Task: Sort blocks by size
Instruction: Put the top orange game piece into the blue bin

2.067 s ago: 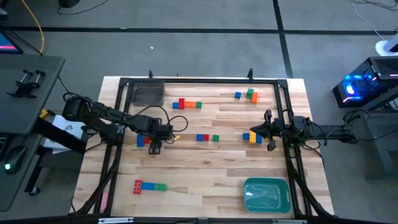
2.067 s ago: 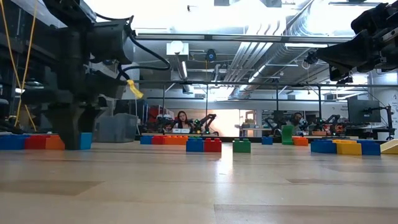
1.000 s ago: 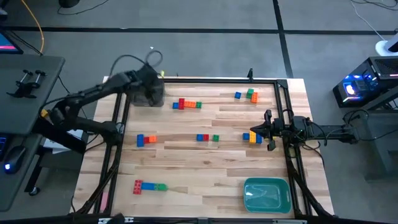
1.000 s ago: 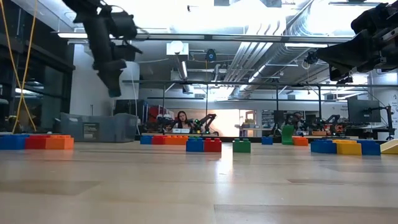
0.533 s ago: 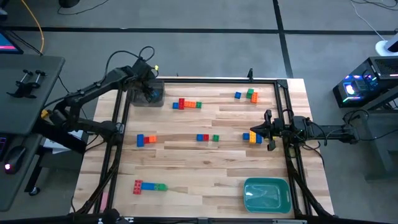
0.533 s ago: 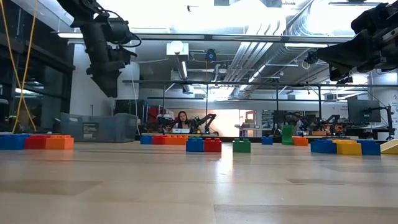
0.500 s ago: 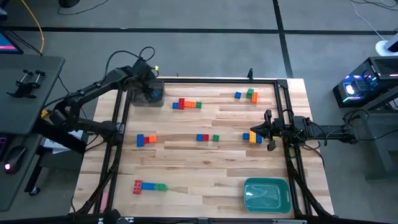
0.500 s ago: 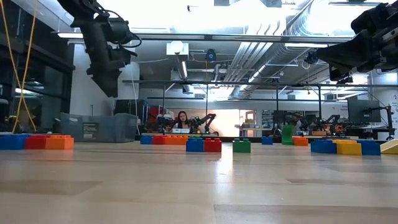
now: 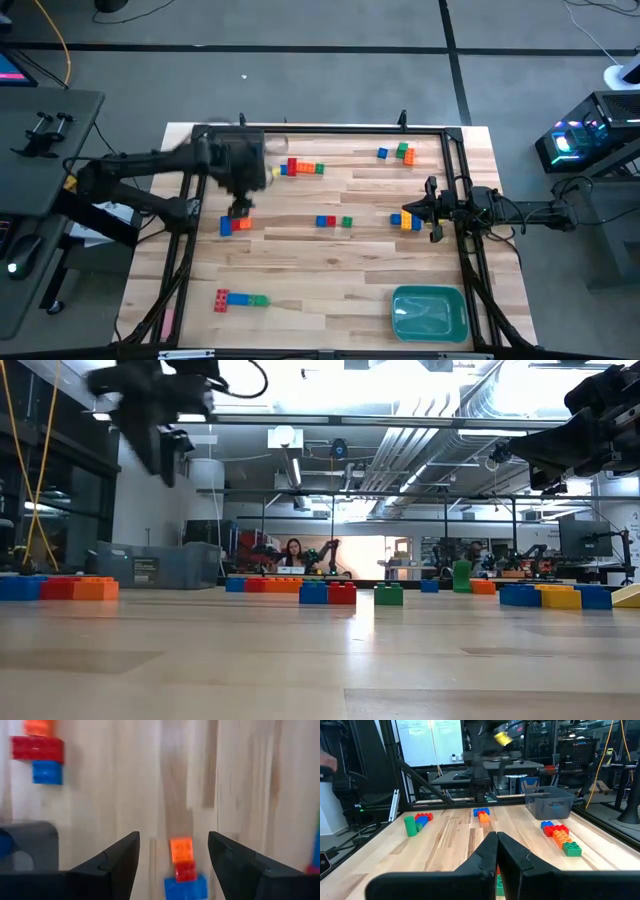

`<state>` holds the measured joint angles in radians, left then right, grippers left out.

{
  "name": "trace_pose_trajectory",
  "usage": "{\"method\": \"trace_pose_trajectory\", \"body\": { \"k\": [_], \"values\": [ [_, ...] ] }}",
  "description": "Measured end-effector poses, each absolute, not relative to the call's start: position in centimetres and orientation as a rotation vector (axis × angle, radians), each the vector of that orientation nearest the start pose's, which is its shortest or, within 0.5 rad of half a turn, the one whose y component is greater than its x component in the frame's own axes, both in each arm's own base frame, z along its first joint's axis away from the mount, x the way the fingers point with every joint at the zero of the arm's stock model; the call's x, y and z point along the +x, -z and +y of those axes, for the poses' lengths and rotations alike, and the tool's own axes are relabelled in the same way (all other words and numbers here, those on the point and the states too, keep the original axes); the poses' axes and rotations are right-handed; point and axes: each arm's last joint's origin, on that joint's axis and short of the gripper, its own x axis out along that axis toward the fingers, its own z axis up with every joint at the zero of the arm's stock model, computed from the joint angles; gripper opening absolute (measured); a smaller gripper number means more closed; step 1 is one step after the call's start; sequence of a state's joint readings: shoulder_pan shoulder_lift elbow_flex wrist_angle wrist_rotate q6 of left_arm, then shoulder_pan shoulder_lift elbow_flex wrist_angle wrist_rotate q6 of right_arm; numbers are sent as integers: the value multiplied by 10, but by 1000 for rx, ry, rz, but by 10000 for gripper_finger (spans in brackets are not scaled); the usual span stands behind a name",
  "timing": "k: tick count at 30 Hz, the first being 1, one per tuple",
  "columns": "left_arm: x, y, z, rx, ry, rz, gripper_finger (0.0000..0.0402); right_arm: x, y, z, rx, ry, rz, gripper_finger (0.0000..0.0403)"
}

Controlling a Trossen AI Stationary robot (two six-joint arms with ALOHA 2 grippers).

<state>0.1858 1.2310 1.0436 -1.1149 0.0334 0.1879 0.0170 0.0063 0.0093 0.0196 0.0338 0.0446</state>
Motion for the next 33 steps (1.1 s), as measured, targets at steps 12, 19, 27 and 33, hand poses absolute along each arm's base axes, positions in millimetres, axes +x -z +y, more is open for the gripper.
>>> {"method": "trace_pose_trajectory", "body": {
  "k": [12, 19, 27, 33],
  "values": [
    [202, -203, 4, 83, -24, 1406, 220, 98, -168, 1, 45, 16, -22, 2],
    [198, -194, 11, 1, -112, 1419, 220, 97, -168, 1, 45, 16, -23, 2],
    [215, -211, 18, -21, -142, 1265, 220, 97, -168, 1, 45, 16, -23, 2],
    [260, -250, 50, 33, -224, 850, 220, 97, -168, 1, 45, 16, -23, 2]
  ]
}}
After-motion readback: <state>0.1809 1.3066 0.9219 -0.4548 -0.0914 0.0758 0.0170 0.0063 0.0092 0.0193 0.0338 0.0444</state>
